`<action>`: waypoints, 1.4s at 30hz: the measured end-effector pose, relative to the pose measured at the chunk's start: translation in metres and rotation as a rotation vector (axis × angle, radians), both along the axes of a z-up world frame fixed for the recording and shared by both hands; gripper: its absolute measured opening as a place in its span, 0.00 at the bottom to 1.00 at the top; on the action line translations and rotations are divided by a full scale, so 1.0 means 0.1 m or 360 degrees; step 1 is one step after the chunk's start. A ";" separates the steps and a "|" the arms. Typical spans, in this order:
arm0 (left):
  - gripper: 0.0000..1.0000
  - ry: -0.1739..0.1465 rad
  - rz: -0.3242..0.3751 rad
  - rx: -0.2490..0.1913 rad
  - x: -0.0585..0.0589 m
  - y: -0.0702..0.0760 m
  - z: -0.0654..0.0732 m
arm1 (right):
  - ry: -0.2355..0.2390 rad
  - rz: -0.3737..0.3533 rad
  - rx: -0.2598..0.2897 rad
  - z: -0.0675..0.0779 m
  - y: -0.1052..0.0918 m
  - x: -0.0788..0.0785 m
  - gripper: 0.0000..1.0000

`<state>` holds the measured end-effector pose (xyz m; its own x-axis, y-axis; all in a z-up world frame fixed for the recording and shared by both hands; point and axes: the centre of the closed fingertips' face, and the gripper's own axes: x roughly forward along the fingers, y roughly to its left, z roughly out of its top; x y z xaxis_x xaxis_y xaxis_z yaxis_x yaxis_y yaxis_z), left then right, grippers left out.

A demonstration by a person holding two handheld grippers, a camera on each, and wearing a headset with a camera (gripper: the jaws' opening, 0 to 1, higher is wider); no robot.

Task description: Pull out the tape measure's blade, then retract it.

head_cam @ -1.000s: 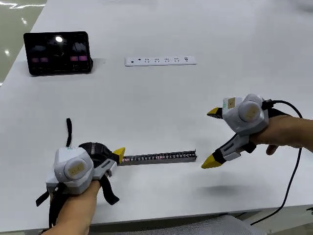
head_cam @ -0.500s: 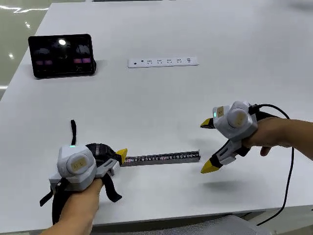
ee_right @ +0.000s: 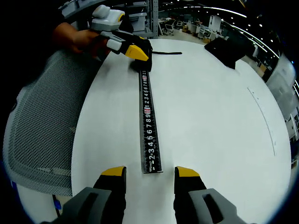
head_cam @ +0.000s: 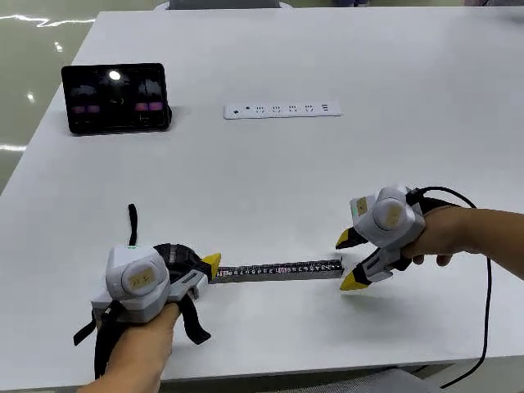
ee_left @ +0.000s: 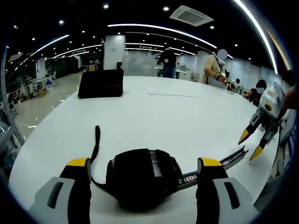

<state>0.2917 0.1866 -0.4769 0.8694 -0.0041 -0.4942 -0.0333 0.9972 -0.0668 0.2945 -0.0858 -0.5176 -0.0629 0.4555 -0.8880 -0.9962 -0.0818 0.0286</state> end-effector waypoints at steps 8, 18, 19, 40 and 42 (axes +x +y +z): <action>0.88 0.0003 -0.0014 0.0021 0.00 0.00 0.00 | -0.0012 0.0018 -0.0022 -0.03 0.01 0.02 0.23; 0.88 0.0005 -0.0018 0.0028 0.00 -0.02 -0.01 | 0.0008 -0.0012 -0.0029 -0.06 0.00 0.03 0.13; 0.88 0.0006 -0.0013 0.0025 0.00 -0.01 -0.02 | 0.0008 -0.0001 -0.0032 -0.07 0.01 0.01 0.12; 0.66 0.0138 -0.0020 -0.0007 0.02 -0.02 -0.17 | 0.0002 -0.0029 -0.0114 -0.10 0.02 0.03 0.11; 0.66 0.0164 -0.0024 -0.0036 0.02 -0.01 -0.19 | 0.0013 -0.0050 -0.0109 -0.10 0.02 0.05 0.11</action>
